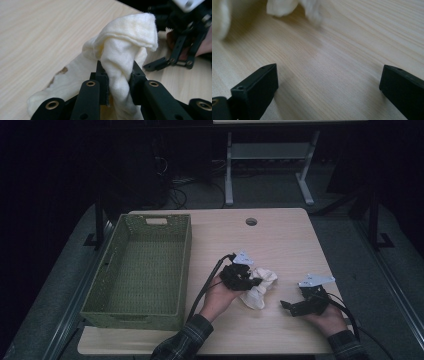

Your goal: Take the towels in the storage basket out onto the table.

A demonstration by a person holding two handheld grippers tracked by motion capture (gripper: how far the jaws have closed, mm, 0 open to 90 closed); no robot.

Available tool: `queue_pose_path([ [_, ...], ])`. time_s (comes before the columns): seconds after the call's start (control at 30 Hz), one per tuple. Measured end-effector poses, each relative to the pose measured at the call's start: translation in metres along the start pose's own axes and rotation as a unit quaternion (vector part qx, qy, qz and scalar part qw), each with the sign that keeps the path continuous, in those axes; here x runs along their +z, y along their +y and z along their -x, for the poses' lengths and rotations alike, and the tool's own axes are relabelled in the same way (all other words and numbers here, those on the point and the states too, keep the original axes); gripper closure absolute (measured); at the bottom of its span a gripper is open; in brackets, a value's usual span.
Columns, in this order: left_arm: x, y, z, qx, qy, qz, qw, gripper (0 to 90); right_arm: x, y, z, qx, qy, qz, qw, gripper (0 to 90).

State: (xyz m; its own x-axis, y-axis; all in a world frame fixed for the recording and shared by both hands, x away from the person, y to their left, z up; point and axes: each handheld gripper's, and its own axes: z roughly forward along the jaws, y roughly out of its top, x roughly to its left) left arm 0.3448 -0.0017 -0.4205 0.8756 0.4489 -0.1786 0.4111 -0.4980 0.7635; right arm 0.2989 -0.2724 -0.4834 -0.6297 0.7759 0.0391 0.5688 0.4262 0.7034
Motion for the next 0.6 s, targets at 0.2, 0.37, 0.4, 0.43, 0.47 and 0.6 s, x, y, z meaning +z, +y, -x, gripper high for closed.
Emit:
queue_pose_path([
  [0.2,0.016,-0.009,-0.001,0.003,-0.015,-0.016,0.9998,73.0,0.000,0.000,0.000,-0.001,0.001,0.000,1.0000,1.7],
  [0.37,0.029,-0.014,-0.002,0.011,-0.024,-0.030,0.9992,60.2,-0.001,-0.001,0.000,-0.003,0.003,-0.001,1.0000,1.7],
  [0.4,0.031,-0.015,-0.002,0.012,-0.029,-0.032,0.9990,52.7,-0.001,-0.001,0.000,-0.003,0.003,-0.001,1.0000,1.7],
  [0.43,0.031,-0.015,-0.001,0.016,-0.026,-0.033,0.9990,47.2,-0.001,-0.001,0.000,-0.003,0.003,-0.001,1.0000,1.6],
  [0.47,0.030,-0.015,0.000,0.022,-0.022,-0.032,0.9990,42.2,-0.001,-0.001,0.000,-0.003,0.003,-0.001,1.0000,1.6],
  [0.6,0.017,-0.012,0.001,0.023,-0.010,-0.015,0.9996,28.5,-0.001,-0.001,0.000,-0.004,0.003,0.000,1.0000,1.6],
])
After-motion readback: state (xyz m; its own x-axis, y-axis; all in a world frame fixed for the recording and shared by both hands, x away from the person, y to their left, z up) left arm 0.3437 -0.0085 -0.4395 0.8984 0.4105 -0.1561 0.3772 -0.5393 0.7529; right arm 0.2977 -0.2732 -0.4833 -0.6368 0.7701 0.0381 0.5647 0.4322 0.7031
